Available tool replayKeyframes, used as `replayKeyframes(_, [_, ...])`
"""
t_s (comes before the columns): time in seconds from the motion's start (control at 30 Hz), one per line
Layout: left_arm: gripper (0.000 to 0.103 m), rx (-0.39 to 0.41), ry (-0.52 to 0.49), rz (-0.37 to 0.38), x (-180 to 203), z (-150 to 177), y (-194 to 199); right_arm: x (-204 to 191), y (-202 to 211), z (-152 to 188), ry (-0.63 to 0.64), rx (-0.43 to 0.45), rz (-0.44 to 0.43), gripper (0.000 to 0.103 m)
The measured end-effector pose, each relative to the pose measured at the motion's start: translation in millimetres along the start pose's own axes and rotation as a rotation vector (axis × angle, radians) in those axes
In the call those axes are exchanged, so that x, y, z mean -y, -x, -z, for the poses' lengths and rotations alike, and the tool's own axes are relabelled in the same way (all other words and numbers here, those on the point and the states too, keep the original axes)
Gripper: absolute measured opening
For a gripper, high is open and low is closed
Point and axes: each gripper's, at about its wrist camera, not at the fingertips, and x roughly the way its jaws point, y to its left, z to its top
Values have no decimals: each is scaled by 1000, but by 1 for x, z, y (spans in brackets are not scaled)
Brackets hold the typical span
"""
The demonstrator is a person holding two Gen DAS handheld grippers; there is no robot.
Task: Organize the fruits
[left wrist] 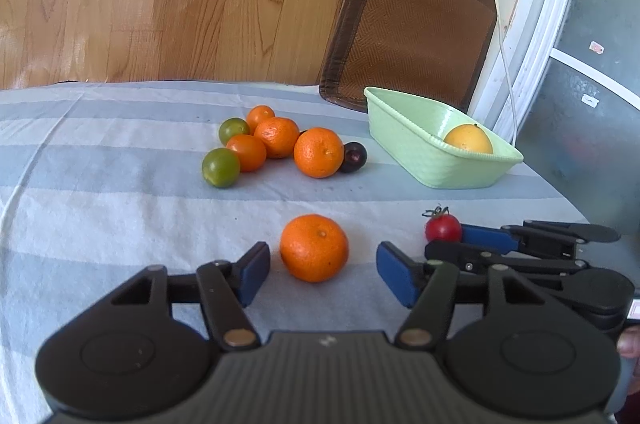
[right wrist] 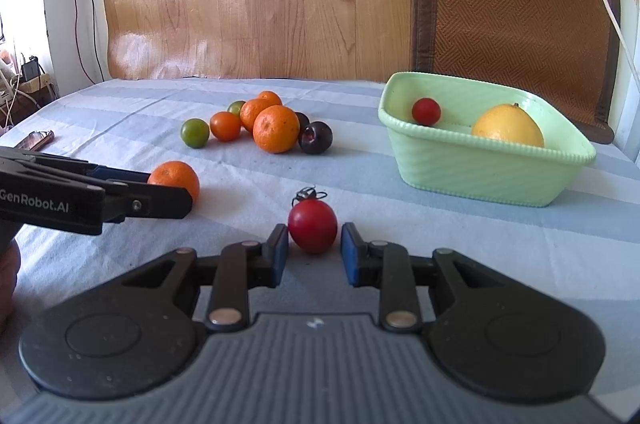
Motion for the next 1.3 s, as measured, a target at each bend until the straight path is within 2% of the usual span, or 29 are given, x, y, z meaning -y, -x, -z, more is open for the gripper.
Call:
replayKeyframes(0.43, [65,5,-8,-17,3,1,1,0,-1,0,-2,0,4,33])
replayKeyframes(0.57, [65,4,-11,-20,3,0,1,1,-1,-1,-5,0,8,41])
replayKeyframes(1.3, [65,3,-13,-22,3,0,1,0,-1,-1,-1,0,12,43])
